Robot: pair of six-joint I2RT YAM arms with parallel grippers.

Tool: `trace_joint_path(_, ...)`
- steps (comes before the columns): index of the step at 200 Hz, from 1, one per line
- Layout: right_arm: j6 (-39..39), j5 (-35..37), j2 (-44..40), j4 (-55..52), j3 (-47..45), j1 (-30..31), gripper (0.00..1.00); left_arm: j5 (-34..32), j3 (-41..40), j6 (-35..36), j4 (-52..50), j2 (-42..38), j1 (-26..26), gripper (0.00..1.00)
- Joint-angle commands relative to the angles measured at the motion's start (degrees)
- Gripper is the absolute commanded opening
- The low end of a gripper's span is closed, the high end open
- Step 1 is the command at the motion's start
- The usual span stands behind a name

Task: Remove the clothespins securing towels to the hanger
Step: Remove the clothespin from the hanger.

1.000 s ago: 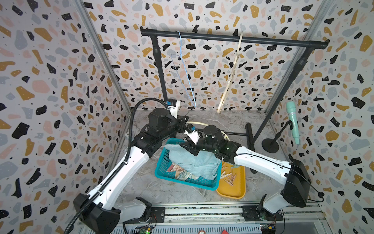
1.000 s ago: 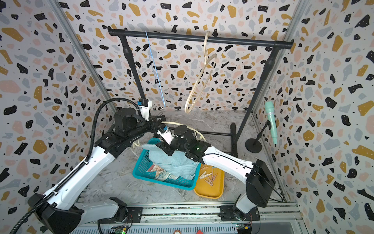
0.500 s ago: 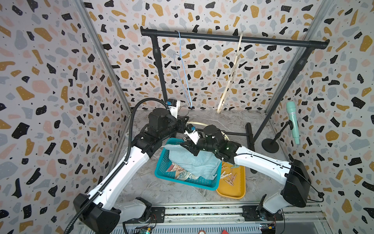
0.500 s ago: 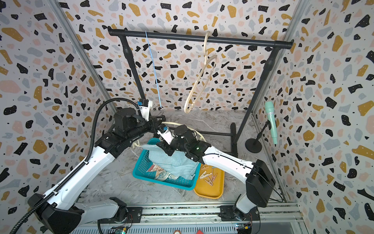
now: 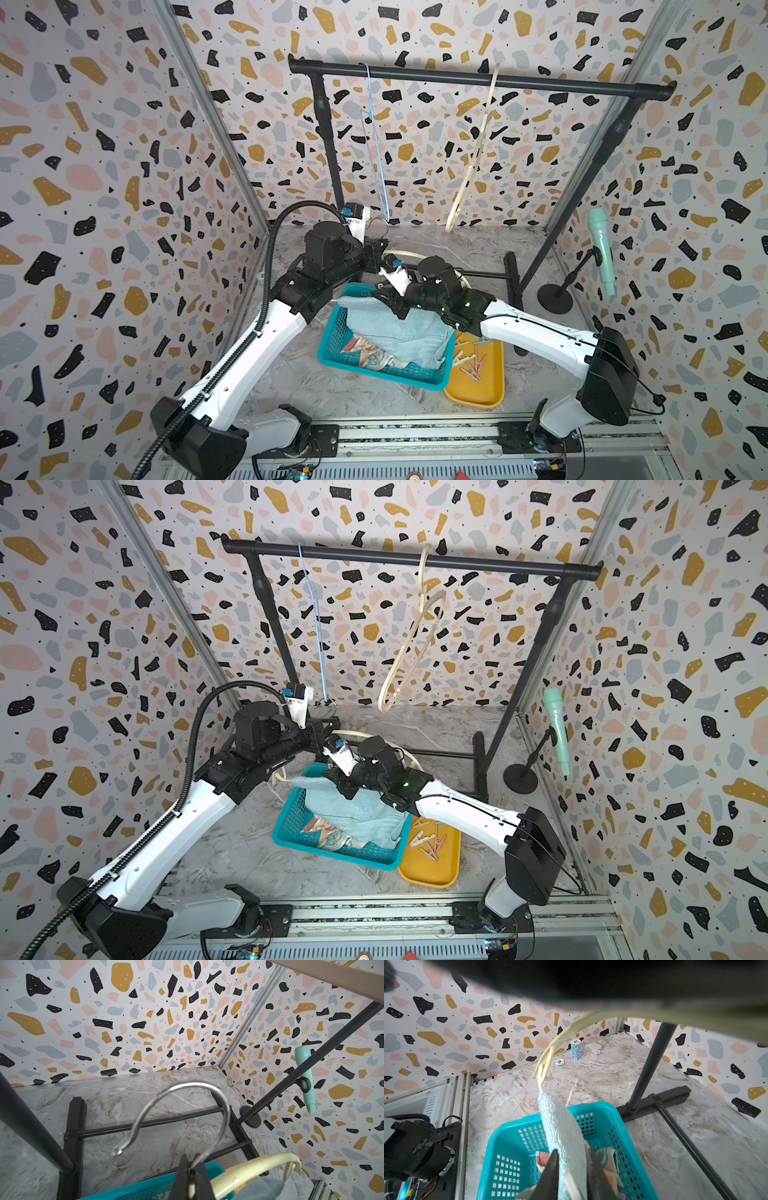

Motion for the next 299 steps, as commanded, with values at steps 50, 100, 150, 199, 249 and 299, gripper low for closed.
trace_joint_path(50,0.6,1.4,-1.0,1.6,2.1,0.1,0.00,1.3,1.9,0.3,3.9,-0.3,-0.2,0.00)
trace_joint_path(100,1.0,2.5,-2.0,2.8,1.4,0.0,0.00,0.8,1.4,0.2,4.6,-0.7,-0.3,0.00)
trace_joint_path(150,1.6,3.4,-3.2,4.4,0.6,0.0,0.00,0.6,1.1,0.1,4.8,-0.7,-0.2,0.00)
trace_joint_path(199,2.3,3.4,-4.6,5.3,0.3,0.1,0.00,0.5,1.0,0.2,4.9,-0.6,-0.2,0.00)
trace_joint_path(249,2.8,2.9,-6.2,5.8,0.0,0.2,0.00,0.5,1.0,0.0,5.0,-0.5,-0.2,0.00)
trace_joint_path(299,3.3,2.0,-7.2,5.8,-0.3,0.5,0.00,0.6,1.2,0.0,5.1,-0.1,-0.2,0.00)
